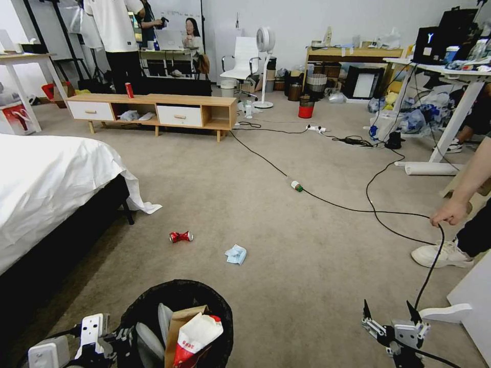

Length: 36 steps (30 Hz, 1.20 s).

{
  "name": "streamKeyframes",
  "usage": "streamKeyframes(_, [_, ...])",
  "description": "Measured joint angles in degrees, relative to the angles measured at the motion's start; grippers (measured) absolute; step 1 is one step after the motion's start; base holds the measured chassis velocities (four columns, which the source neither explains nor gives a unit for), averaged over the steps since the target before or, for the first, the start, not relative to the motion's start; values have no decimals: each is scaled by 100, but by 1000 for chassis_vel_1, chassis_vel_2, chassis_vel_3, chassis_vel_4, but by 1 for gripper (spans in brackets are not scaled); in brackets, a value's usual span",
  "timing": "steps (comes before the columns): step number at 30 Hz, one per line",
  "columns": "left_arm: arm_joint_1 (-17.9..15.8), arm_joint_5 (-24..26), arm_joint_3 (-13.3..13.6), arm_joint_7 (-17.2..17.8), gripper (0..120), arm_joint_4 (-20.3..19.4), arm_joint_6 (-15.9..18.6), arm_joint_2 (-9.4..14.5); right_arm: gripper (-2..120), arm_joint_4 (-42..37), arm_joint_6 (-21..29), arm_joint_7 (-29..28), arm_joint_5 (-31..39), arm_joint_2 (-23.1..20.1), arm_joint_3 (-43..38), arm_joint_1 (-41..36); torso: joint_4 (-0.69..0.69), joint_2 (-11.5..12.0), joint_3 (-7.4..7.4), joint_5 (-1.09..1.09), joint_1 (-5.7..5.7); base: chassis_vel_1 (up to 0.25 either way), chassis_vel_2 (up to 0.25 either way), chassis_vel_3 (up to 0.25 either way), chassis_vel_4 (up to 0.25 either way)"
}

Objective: Pick up the trash bin and place the garbage on the floor into it.

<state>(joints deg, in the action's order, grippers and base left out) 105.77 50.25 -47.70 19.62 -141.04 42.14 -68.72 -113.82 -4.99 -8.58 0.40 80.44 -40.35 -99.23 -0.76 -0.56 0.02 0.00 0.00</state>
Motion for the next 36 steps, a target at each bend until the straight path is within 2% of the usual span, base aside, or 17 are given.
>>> streamKeyframes(12, [13, -8, -14, -6, 4, -7, 0, -11, 100, 23, -43, 52, 9, 7, 1, -1, 0, 0, 0, 0, 0, -30, 26, 22, -18])
streamKeyframes(29, [5, -15, 5, -15, 4, 4, 0, -5, 100, 60, -92, 102, 32, -6, -4, 7, 0, 0, 1, 0, 0, -111, 117, 117, -116])
streamKeyframes(36, [11, -98, -101, 44, 4, 82, 0, 19, 100, 75, -100, 112, 32, -29, -4, 14, 0, 0, 0, 0, 0, -128, 139, 132, -139])
